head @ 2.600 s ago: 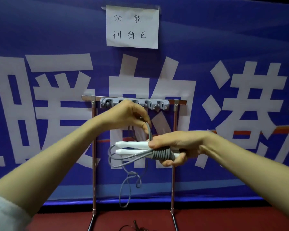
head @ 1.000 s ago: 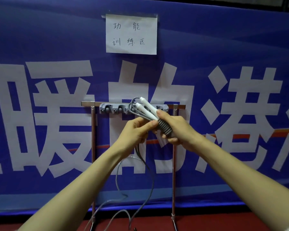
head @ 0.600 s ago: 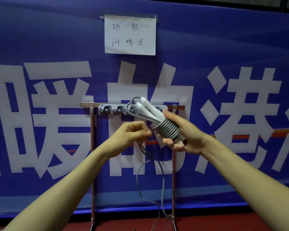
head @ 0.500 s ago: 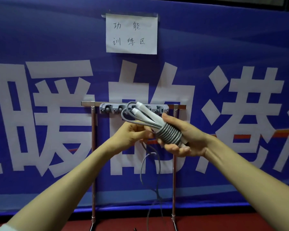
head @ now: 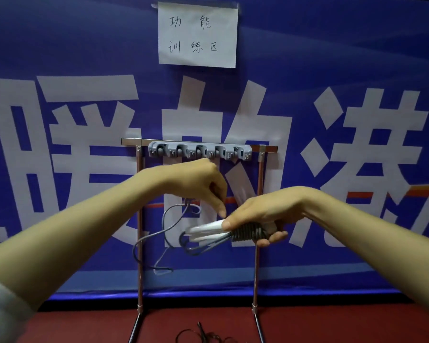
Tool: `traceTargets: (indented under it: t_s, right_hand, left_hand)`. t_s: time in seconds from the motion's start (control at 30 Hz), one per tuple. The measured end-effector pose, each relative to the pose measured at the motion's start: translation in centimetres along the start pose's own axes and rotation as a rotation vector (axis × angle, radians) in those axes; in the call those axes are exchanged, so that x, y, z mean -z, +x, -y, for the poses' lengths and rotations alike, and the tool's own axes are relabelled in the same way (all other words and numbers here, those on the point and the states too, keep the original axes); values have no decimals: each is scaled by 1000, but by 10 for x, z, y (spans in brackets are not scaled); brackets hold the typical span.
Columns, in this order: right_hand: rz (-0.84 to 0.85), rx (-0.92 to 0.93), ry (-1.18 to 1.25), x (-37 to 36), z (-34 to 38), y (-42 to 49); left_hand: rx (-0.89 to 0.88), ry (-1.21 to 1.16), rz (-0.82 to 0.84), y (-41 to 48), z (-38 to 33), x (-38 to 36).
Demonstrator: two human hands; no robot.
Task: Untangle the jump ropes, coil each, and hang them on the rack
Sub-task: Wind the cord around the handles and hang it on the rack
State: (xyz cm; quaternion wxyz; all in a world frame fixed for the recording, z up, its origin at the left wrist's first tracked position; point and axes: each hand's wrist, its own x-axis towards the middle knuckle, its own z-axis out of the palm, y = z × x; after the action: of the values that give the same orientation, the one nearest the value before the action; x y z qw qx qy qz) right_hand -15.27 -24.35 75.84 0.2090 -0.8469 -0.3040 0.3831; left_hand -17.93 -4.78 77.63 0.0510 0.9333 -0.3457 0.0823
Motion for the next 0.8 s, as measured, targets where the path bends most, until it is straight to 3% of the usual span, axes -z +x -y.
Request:
traceTargets:
  t_s: [0.13, 0.23, 0.33, 0.47, 0.57, 0.7, 0.8]
  right_hand:
    - [-463, 13, -325, -3, 2, 9]
    - [-950, 55, -693, -4, 2, 14]
    - [-1253, 54, -978, 3, -4, 19]
    - [-1455, 169, -1131, 9, -13, 24]
    - [-1578, 296, -1181, 13, -9, 24]
    - [-1614, 327, -1145, 15, -5, 22]
    - [-1576, 290, -977, 12, -3, 14]
  left_hand:
    - [44, -30, -243, -8, 1, -15]
    - [240, -496, -449, -14, 1, -20]
    - [384, -1045, -431, -18, -4, -19]
    - [537, -1531, -235, -21, -9, -20]
    - [485, -1816, -153, -15, -9, -26]
    - [388, -1963, -206, -1, -13, -32]
    - [382, -1880, -278, 1, -13, -34]
